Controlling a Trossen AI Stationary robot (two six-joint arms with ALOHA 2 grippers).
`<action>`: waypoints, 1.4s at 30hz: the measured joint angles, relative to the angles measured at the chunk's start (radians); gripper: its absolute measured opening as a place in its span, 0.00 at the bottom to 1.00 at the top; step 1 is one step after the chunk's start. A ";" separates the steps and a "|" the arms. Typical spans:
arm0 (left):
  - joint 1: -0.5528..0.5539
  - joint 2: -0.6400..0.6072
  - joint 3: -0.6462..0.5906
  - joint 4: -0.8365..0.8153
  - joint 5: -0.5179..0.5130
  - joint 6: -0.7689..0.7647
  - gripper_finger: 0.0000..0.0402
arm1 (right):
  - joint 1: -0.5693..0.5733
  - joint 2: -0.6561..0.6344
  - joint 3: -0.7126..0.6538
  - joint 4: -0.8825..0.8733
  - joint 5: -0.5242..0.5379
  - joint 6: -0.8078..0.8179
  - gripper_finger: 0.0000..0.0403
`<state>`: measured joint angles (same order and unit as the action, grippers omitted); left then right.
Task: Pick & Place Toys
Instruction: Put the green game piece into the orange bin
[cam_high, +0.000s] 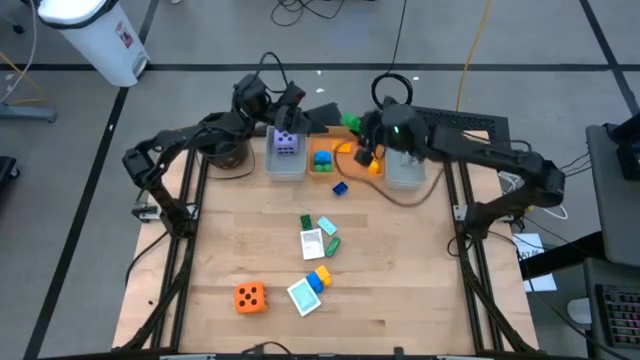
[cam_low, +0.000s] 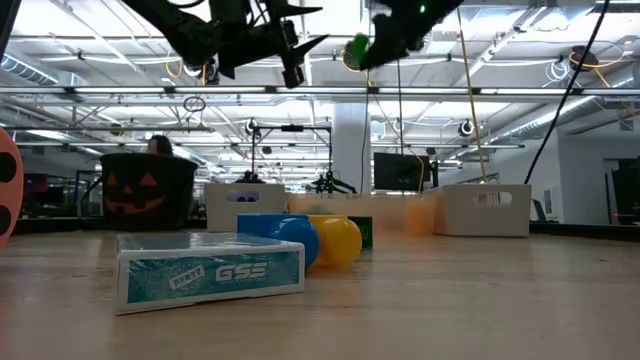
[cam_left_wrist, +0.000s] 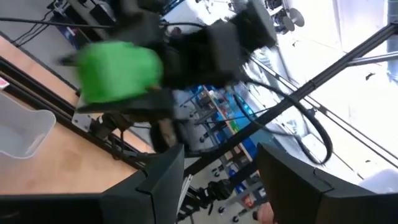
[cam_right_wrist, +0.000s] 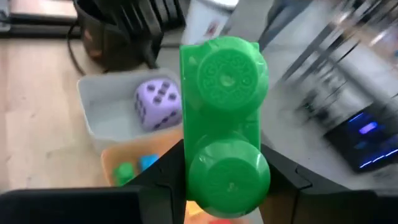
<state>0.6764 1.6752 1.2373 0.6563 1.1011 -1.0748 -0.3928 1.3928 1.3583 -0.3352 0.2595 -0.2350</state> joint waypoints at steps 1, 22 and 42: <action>0.007 -0.001 0.000 0.000 0.015 0.000 0.52 | -0.029 0.021 0.013 -0.012 -0.049 0.016 0.32; 0.163 -0.192 0.001 0.011 0.129 0.087 0.52 | -0.177 0.499 0.253 -0.350 -0.417 0.065 0.32; 0.132 -0.231 0.000 -0.003 0.129 0.086 0.52 | -0.244 0.637 0.253 -0.364 -0.416 0.007 0.32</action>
<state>0.8082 1.4445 1.2377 0.6529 1.2297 -0.9890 -0.6367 2.0300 1.6115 -0.6994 -0.1570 -0.2277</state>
